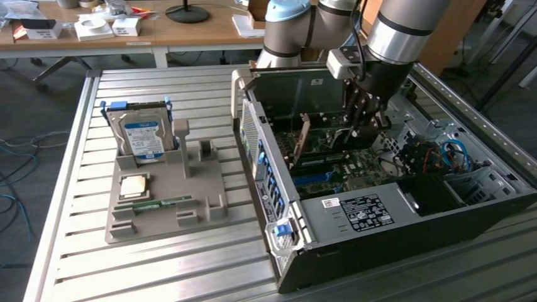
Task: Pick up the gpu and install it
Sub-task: 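Insert the gpu into the slot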
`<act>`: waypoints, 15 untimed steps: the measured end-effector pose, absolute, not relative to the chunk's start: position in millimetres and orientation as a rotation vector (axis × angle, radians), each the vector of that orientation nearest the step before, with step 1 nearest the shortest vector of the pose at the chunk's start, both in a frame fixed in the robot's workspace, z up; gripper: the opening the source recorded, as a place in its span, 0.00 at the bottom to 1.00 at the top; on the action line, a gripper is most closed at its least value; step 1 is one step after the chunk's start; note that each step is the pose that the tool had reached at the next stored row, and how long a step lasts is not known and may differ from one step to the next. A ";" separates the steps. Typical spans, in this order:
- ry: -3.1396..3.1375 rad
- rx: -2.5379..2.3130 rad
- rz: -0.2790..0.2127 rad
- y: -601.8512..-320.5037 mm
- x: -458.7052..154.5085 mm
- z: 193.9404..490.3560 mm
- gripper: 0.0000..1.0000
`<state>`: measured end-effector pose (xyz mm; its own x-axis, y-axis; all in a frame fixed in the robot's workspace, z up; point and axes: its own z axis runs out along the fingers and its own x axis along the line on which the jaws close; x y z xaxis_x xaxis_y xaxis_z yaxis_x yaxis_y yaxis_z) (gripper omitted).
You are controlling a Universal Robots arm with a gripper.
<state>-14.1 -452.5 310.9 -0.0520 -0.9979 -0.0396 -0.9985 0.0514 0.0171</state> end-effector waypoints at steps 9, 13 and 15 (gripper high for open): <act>2.265 -2.151 0.062 -452.5 -14.2 307.0 0.26; 2.265 -2.151 0.062 -452.5 -14.3 302.7 0.26; 2.265 -2.151 0.062 -452.5 -14.4 300.8 0.26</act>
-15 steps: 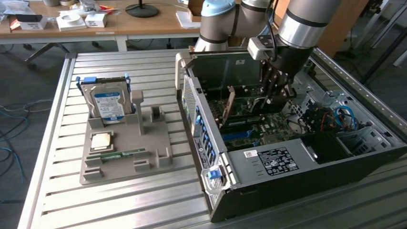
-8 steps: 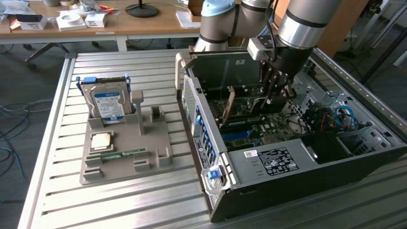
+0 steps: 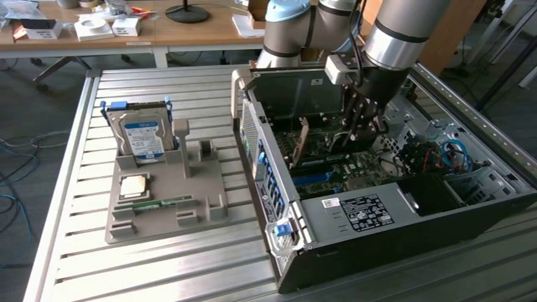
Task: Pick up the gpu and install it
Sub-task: 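Insert the gpu into the slot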
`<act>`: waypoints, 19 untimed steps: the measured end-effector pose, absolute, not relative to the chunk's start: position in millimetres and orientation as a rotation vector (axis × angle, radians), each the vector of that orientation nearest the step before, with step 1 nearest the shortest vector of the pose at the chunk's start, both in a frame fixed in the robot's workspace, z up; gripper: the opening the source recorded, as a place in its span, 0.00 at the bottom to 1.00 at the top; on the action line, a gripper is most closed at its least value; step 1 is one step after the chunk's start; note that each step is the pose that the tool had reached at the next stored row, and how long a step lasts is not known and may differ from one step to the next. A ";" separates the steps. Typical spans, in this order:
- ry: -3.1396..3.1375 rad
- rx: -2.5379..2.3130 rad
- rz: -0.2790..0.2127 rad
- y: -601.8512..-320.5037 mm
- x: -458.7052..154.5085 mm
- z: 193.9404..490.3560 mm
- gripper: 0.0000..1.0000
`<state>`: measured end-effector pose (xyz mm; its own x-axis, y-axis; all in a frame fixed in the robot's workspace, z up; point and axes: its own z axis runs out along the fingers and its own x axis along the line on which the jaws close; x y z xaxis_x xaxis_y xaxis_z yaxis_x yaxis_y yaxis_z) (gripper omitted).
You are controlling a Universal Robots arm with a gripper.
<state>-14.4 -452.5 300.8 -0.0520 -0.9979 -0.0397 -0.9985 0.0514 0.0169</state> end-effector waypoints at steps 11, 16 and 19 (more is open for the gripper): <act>2.265 -2.151 0.061 -452.5 -15.9 300.4 0.26; 2.265 -2.151 0.061 -452.5 -16.1 300.3 0.26; 2.265 -2.151 0.061 -452.5 -16.1 300.3 0.26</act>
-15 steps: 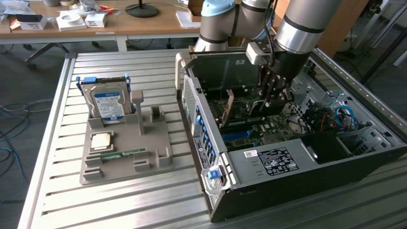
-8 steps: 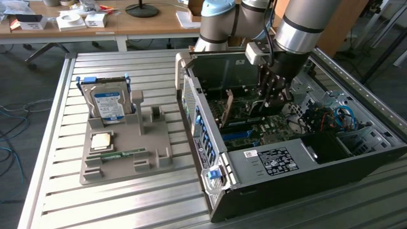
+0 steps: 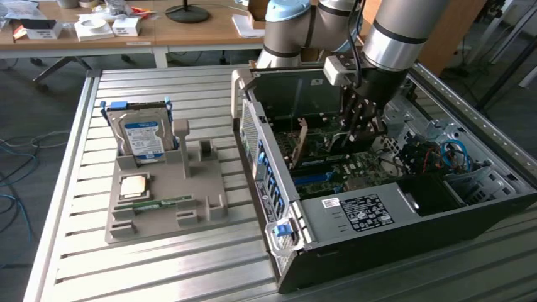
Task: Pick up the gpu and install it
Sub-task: 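Insert the gpu into the slot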
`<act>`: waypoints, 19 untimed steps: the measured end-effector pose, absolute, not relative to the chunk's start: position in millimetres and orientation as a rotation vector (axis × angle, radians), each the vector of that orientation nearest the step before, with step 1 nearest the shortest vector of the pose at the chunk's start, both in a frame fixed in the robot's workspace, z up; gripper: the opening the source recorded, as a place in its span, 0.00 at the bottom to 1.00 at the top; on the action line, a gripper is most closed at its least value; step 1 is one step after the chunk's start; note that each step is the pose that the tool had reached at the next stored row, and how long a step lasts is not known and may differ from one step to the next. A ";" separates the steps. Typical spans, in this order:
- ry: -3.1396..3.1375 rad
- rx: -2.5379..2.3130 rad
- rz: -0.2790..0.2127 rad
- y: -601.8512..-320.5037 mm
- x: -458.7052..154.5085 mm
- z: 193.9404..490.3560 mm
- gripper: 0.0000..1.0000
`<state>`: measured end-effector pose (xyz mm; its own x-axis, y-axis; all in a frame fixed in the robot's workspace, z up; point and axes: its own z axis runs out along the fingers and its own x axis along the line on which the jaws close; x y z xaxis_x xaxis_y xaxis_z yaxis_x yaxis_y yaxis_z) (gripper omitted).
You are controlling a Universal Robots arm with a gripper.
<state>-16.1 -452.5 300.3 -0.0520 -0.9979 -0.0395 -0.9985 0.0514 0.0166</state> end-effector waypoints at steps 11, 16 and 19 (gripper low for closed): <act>2.262 -2.155 0.061 -452.5 -16.1 293.9 0.26; 2.258 -2.159 0.061 -452.5 -16.1 293.6 0.26; 2.258 -2.159 0.061 -452.5 -16.1 293.6 0.26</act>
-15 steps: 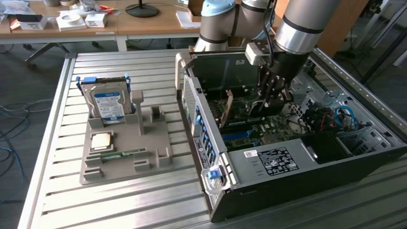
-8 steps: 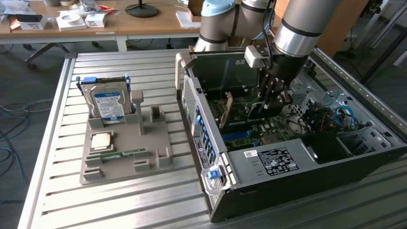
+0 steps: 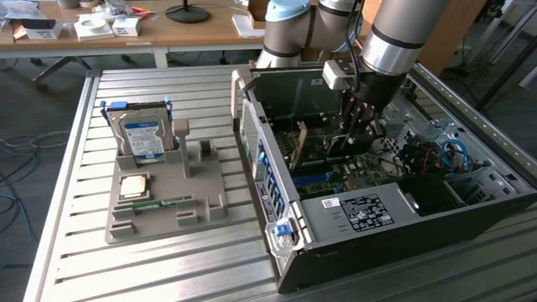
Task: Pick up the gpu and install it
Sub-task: 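Insert the gpu into the slot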
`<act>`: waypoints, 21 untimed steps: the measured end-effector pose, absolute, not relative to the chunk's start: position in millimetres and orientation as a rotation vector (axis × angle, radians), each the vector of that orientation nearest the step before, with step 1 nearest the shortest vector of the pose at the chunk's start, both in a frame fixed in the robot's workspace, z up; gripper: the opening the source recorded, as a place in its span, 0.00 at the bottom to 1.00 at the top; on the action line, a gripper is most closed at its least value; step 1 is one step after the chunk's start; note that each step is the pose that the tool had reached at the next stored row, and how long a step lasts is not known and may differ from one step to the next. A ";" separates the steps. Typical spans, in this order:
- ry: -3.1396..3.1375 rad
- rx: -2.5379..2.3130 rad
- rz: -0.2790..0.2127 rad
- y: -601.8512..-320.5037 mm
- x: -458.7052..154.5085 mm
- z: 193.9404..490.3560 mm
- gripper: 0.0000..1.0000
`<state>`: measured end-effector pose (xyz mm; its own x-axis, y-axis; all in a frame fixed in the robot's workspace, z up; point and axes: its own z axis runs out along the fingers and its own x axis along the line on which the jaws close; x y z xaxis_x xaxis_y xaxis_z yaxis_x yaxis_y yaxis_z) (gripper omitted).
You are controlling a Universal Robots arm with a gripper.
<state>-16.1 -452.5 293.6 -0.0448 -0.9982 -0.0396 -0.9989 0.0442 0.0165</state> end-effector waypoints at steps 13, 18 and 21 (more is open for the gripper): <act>2.257 -2.159 0.061 -457.4 -19.3 293.6 0.26; 2.256 -2.158 0.059 -457.8 -25.4 293.6 0.26; 2.256 -2.158 0.058 -458.5 -28.1 293.6 0.26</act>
<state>-28.1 -458.5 293.6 -0.0447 -0.9982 -0.0397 -0.9989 0.0441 0.0139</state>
